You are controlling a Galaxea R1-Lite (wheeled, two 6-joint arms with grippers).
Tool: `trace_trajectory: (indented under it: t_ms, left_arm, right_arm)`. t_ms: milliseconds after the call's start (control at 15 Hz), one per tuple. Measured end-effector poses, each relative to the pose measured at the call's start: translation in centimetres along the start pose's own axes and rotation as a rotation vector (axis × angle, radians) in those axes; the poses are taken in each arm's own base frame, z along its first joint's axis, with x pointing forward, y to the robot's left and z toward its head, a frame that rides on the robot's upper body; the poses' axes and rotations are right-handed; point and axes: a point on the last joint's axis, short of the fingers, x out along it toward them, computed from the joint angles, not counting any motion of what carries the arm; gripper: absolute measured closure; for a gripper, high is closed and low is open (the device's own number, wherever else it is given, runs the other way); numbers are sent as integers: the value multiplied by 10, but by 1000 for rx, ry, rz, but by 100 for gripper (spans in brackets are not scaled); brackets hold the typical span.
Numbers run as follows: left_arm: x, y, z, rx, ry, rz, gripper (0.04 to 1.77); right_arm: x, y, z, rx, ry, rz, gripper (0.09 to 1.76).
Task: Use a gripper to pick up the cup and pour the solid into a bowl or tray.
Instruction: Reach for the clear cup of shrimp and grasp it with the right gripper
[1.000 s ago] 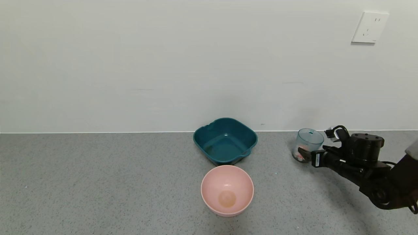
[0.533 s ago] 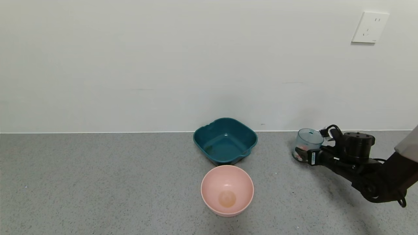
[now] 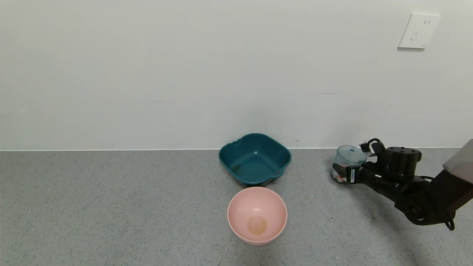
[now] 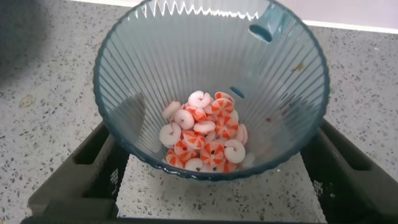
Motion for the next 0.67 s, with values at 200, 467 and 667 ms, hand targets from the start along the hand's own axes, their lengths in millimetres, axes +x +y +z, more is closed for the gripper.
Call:
trace_trajectory:
  t_ms: [200,467,667]
  left_arm:
    - [0,0,0,0,0,0,9]
    - [0,0,0,0,0,0,9]
    - [0,0,0,0,0,0,9]
  right_arm:
    - [2,-2,-2,1,1,-6,47]
    - [3,-4,-4,2,6,-11,50]
    - [2,-4,-4,4,9,-14,50]
